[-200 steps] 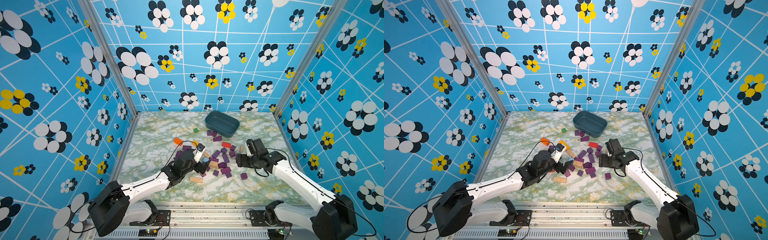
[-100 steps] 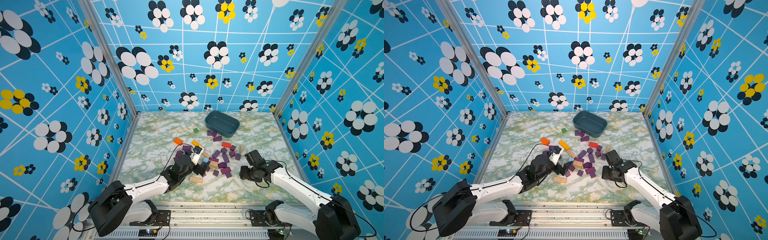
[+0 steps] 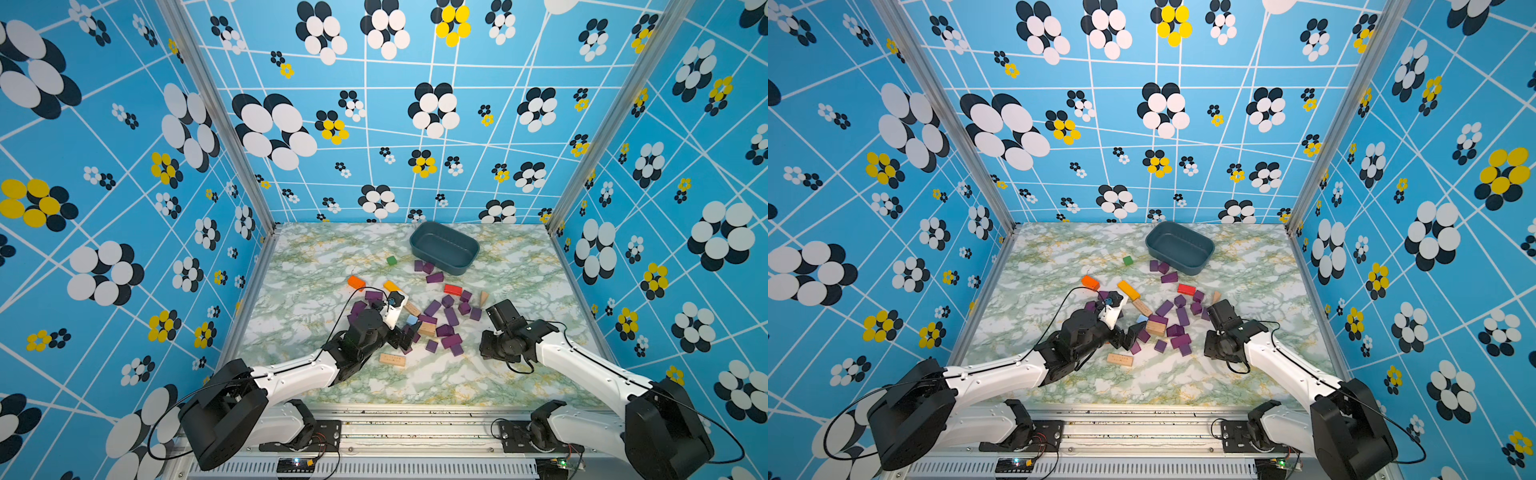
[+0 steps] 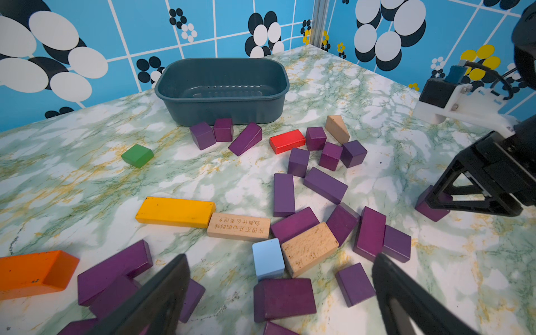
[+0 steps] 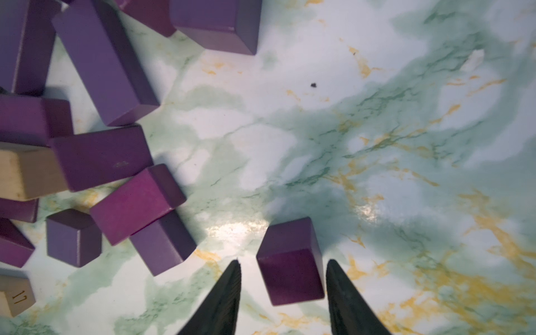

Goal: Pick purple bricks into the storage bin
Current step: Pick up the building block from the center of the board.

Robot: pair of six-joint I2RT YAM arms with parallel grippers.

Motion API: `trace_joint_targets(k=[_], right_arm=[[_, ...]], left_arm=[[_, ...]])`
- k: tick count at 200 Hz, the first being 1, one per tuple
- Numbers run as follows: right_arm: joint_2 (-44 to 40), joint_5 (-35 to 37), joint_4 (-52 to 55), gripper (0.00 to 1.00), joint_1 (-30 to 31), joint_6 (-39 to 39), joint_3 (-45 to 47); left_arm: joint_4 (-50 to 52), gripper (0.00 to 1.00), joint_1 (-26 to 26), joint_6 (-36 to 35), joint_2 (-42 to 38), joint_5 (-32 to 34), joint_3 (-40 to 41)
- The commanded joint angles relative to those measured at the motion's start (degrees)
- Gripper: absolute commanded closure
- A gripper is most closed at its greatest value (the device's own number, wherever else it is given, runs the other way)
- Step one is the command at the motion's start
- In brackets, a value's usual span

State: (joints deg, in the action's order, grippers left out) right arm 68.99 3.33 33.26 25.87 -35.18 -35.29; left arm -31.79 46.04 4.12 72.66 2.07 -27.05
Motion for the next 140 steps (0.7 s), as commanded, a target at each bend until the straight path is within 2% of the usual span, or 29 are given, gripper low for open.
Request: trace_joint_targets(k=[1,83,140], right_arm=[[1.2,1.1,-1.1,0.53,0.4,-0.2,0.9],[2.8,1.8,-2.0,0.55,1.1,-0.9,1.5],[3.3,2.9,-1.9,0.75,1.1,-0.8,0.9]], left_arm=[[-1.4,0.00,0.1,1.1,0.6,-0.2,0.8],[-0.6,0.01,0.0,1.4,0.9,1.0,0.5],[0.0,0.00,0.0,1.4,0.7,1.6,0.5]])
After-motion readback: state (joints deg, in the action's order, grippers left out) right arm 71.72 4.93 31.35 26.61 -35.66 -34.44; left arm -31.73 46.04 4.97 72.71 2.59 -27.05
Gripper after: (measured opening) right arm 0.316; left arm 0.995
